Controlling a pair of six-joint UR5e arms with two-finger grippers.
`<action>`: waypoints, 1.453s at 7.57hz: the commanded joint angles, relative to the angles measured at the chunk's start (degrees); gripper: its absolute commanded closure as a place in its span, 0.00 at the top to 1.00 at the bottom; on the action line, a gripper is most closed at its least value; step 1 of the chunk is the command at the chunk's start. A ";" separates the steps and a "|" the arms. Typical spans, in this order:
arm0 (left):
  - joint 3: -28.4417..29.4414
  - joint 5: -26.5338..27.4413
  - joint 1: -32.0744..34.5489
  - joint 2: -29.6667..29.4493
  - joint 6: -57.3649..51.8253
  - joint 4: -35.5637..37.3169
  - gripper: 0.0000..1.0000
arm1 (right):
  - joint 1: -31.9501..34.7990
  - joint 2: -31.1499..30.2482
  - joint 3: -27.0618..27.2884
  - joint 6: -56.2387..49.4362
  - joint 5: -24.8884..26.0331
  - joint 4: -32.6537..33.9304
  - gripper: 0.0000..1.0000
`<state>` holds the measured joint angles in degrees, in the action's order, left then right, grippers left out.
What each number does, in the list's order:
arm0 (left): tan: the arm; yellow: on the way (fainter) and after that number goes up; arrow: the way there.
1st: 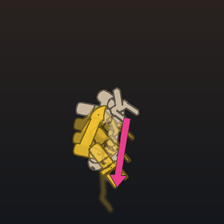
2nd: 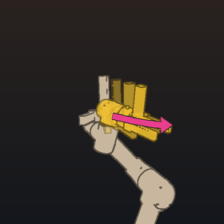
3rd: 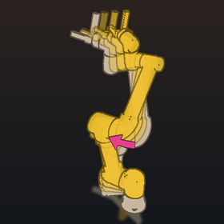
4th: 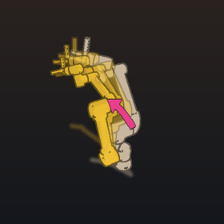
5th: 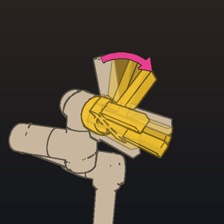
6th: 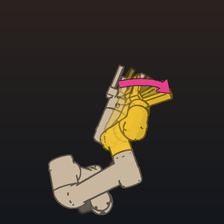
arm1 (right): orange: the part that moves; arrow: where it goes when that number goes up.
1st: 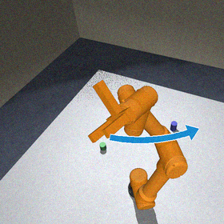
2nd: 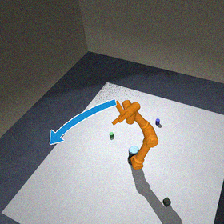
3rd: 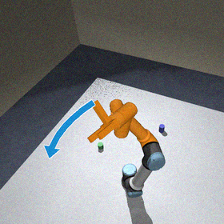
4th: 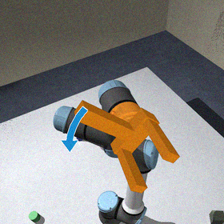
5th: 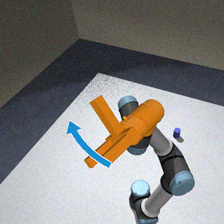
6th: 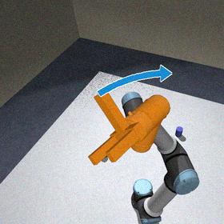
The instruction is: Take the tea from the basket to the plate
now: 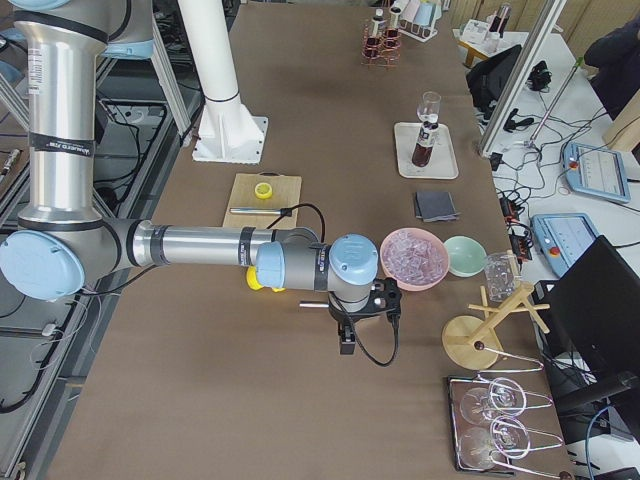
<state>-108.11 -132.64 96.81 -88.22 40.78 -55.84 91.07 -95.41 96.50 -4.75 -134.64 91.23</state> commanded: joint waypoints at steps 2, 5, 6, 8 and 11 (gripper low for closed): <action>4.31 0.36 0.05 1.99 -14.25 -10.51 0.98 | -0.19 0.14 -0.17 0.00 0.16 -0.09 1.00; 5.09 -0.17 0.05 2.17 -23.86 -15.23 0.98 | -0.45 0.14 -0.18 -0.09 0.60 0.00 1.00; 6.14 -0.17 0.13 2.95 -29.04 -17.27 0.98 | -0.80 0.23 -0.52 -0.09 0.87 0.00 1.00; 6.59 -0.17 0.13 4.01 -34.08 -19.48 0.98 | -1.33 0.40 -1.05 -0.09 1.13 0.00 1.00; 8.88 -2.43 -0.04 4.28 -38.05 -24.84 0.98 | -1.59 0.67 -1.49 0.26 1.22 -0.09 1.00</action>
<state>-100.34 -133.20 96.91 -84.03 4.12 -78.55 89.62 -94.90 95.31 -4.79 -133.49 91.19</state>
